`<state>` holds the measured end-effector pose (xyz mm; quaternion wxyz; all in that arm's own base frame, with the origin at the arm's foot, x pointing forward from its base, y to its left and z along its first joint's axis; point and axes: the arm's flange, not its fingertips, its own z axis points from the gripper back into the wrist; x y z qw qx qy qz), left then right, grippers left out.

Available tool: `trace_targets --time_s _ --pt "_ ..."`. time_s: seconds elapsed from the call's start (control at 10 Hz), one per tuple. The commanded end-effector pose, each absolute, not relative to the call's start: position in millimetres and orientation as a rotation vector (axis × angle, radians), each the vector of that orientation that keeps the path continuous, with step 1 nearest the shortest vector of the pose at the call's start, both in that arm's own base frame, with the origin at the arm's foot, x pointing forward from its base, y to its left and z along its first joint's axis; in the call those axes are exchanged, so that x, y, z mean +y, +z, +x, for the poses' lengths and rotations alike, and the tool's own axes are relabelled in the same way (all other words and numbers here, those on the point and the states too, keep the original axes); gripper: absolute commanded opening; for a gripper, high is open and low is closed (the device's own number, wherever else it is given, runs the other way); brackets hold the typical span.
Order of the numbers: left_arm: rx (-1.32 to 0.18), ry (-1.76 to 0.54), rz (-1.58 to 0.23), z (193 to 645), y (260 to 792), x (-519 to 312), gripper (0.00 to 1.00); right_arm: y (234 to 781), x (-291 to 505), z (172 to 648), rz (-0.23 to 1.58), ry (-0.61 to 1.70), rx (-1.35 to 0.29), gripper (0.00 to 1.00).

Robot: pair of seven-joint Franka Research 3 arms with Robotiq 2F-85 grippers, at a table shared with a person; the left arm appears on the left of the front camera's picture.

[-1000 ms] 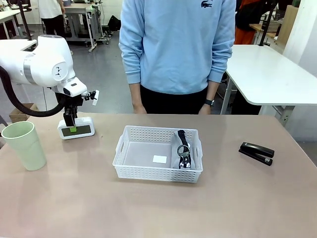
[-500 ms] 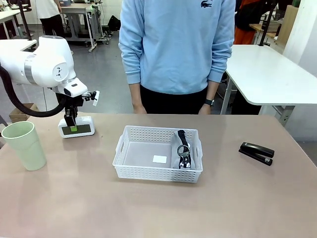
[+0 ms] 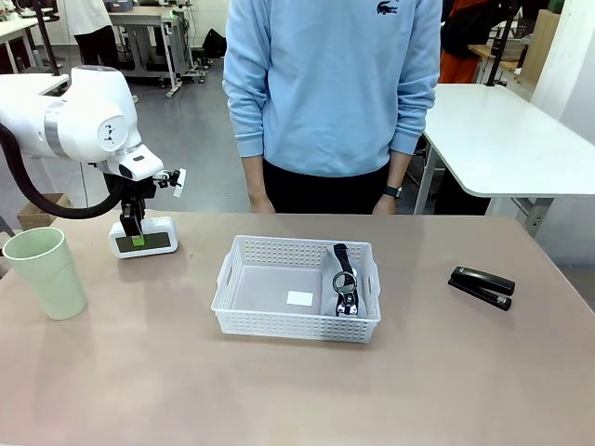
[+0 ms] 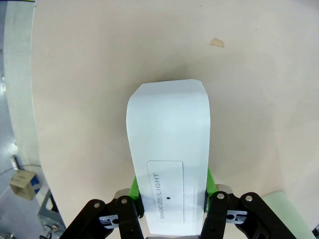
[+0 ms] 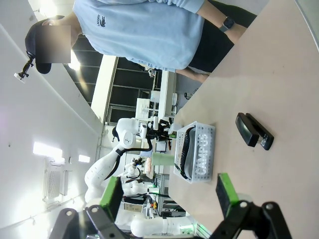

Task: Efficiently arrange items inside the basket to fit them all.
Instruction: Pick up the Digital clock and place it inside the Organizing basket.

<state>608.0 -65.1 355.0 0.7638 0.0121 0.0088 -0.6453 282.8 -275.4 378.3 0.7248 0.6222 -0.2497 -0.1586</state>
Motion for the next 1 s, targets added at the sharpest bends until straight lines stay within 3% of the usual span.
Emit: trace_targets --time_s 0.0,0.3,0.5,0.6,0.7,0.8,0.9 --pt "0.022 -1.437 -0.067 584.1 407.1 -59.9 0.0 382.7 -274.2 280.0 1.376 -0.349 -0.534 1.0" --pt "-0.033 -1.461 -0.062 488.5 499.2 -62.9 0.0 382.7 -274.2 280.0 1.376 -0.349 -0.534 1.0" --pt "-0.105 -1.468 -0.004 440.8 505.1 -49.0 0.0 382.7 -274.2 280.0 1.376 -0.349 -0.534 1.0" --pt "-0.159 -1.454 -0.029 429.8 504.4 -37.9 0.0 382.7 -274.2 280.0 1.376 -0.349 -0.534 1.0" --pt "-0.18 -1.421 -0.112 432.5 504.7 -20.0 0.12 382.7 -274.2 280.0 1.376 -0.349 -0.534 1.0" --pt "-0.085 -1.442 -0.018 439.2 524.3 -52.6 0.12 382.7 -274.2 280.0 1.376 -0.349 -0.534 1.0" --pt "-0.085 -1.442 -0.018 439.2 524.3 -52.6 0.12 382.7 -274.2 280.0 1.376 -0.349 -0.534 1.0"
